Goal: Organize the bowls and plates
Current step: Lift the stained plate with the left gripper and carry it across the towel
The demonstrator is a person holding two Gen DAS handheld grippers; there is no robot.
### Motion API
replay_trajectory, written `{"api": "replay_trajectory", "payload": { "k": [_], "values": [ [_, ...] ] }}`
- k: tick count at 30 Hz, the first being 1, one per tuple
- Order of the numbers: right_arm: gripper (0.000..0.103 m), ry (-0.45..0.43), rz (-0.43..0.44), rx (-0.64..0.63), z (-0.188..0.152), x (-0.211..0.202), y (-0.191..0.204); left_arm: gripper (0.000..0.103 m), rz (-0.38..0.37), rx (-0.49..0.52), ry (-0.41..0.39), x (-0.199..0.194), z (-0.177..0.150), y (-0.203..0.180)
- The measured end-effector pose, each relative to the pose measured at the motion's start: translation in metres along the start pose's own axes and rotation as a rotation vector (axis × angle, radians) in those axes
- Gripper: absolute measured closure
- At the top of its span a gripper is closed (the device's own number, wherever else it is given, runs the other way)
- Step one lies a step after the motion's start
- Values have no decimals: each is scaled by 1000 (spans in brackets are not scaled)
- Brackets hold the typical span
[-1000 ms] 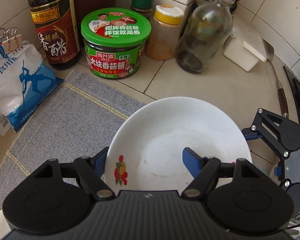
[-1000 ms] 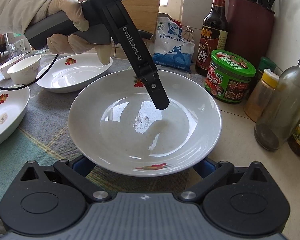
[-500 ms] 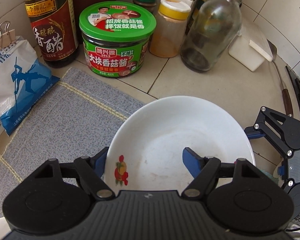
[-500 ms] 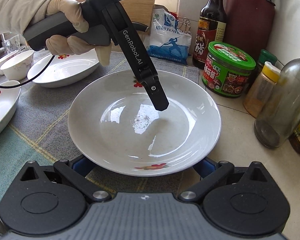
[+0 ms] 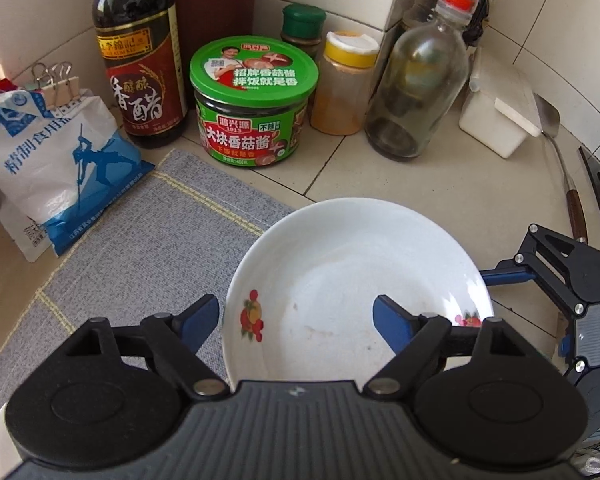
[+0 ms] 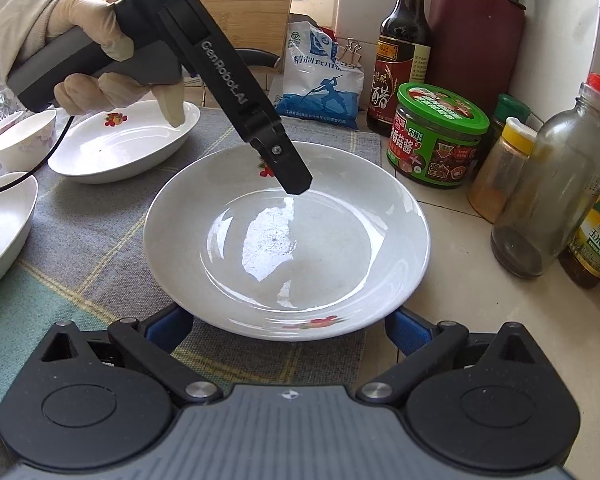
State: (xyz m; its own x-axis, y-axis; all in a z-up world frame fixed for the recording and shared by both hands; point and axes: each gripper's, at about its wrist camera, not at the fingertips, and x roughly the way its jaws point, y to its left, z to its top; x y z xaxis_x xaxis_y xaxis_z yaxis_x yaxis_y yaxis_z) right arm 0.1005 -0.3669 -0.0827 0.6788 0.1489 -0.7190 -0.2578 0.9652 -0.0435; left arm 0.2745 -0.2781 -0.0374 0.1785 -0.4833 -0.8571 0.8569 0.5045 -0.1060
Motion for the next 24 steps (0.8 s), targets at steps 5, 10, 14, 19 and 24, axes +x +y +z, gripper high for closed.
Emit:
{"api": "replay_trajectory", "payload": {
  "k": [5, 10, 14, 19, 24],
  "values": [
    [0, -7, -42, 30, 1, -15, 10, 17, 56, 4, -81, -40, -16, -11],
    [0, -22, -61, 28, -4, -31, 26, 16, 121, -9, -142, -79, -46, -24],
    [0, -40, -57, 0, -10, -45, 49, 16, 186, -39, -157, -102, -78, -32],
    [0, -47, -12, -13, -17, -53, 84, 16, 238, -68, -177, -125, -125, -43],
    [0, -42, 25, -22, -20, -55, 119, 16, 266, -125, -195, -142, -167, -50]
  ]
}}
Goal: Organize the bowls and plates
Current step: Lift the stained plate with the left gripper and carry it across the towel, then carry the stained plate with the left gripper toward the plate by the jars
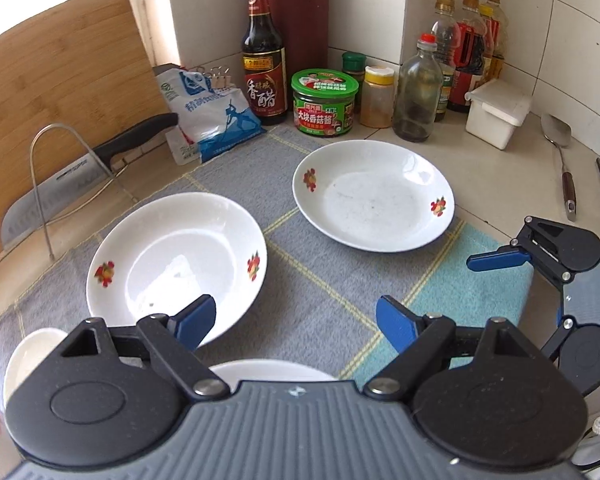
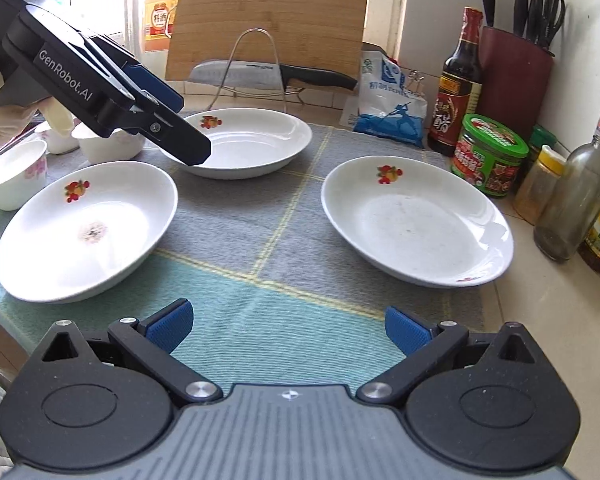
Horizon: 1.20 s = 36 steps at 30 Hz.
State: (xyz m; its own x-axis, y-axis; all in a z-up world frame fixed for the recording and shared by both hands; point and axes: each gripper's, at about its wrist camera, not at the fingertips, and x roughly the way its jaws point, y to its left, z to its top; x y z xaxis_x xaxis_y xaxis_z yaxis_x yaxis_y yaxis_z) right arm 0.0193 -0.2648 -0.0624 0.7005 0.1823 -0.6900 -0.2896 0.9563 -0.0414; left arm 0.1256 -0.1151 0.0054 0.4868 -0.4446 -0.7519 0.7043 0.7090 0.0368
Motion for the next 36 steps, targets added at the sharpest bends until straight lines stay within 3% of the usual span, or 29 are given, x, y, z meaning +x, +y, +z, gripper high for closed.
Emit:
{"api": "replay_trajectory", "payload": {
  "k": [7, 13, 21, 36],
  "values": [
    [0, 22, 68, -12, -7, 0, 40, 16, 42, -123, -24, -30, -40, 15],
    [0, 41, 141, -87, -8, 4, 69, 16, 118, -152, -38, -52, -56, 36],
    [0, 35, 234, -189, 2, 19, 99, 16, 159, -206, -16, -66, -71, 52],
    [0, 9, 334, -266, 7, 42, 109, 16, 130, -220, 102, -49, -74, 70]
  ]
}}
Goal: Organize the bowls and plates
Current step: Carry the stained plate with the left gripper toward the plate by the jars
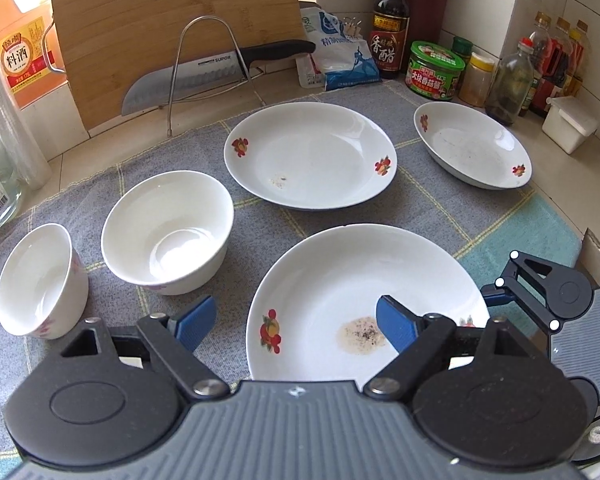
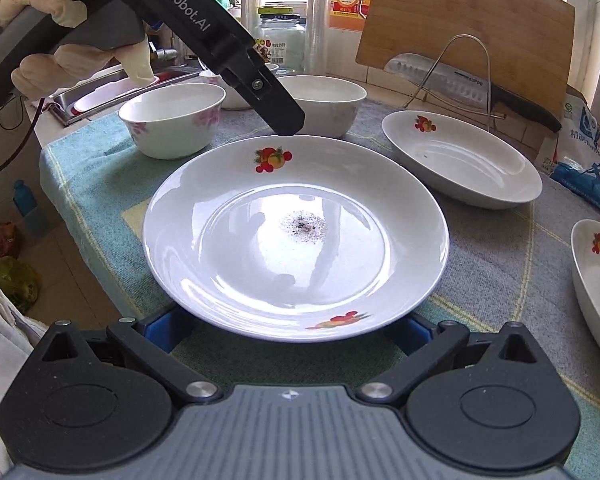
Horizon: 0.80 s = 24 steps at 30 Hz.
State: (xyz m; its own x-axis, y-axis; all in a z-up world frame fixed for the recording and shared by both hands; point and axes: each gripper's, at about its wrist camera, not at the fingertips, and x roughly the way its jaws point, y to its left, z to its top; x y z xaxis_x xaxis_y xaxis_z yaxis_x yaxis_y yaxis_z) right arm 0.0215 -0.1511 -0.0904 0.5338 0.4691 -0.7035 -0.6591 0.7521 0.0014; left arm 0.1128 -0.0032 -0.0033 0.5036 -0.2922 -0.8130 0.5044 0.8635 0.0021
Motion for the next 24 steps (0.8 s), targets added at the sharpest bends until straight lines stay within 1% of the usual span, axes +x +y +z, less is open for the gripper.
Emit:
{"api": "replay_trajectory", "payload": {
  "k": [13, 17, 21, 24],
  "values": [
    [0, -58, 19, -1, -9, -4, -4, 16, -38, 53, 71, 22, 10, -9],
    [0, -76, 18, -11, -11, -5, -3, 16, -35, 63, 107, 32, 13, -4],
    [0, -90, 12, -13, -13, -5, -2, 16, -55, 70, 143, 42, 17, 1],
    [0, -92, 9, -13, -12, -5, -1, 16, -84, 59, 177, 50, 20, 7]
  ]
}}
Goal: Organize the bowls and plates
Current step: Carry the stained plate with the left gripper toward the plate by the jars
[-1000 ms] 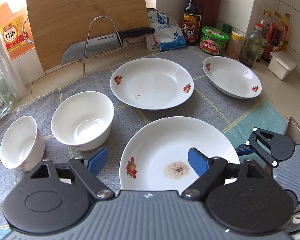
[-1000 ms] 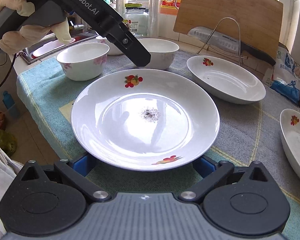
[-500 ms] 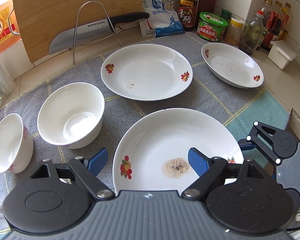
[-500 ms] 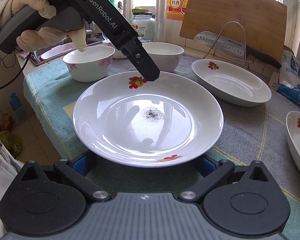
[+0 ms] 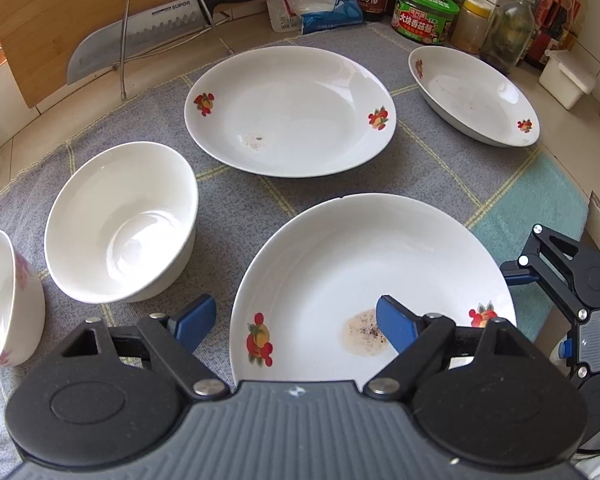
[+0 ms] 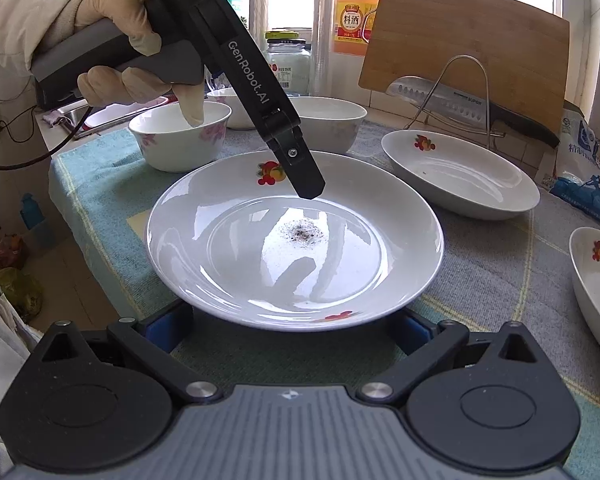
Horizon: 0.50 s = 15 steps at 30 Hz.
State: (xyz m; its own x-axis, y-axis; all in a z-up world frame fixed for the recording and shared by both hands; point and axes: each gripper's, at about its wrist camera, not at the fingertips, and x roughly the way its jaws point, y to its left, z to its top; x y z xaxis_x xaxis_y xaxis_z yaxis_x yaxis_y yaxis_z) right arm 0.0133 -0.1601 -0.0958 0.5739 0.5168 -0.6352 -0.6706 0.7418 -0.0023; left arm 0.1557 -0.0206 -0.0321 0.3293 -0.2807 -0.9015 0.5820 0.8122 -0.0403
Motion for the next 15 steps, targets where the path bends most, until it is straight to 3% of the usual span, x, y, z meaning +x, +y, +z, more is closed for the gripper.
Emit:
{"api": "replay_trajectory", "payload": {
  "k": [7, 11, 15],
  "values": [
    [0, 4, -9, 0, 2, 1, 0, 20, -43, -26, 61, 12, 6, 8],
    [0, 8, -15, -5, 3, 0, -1, 32, -78, -16, 96, 16, 8, 8],
    [0, 12, -13, -9, 3, 0, -1, 35, -86, -6, 116, 19, 11, 9]
  ]
}}
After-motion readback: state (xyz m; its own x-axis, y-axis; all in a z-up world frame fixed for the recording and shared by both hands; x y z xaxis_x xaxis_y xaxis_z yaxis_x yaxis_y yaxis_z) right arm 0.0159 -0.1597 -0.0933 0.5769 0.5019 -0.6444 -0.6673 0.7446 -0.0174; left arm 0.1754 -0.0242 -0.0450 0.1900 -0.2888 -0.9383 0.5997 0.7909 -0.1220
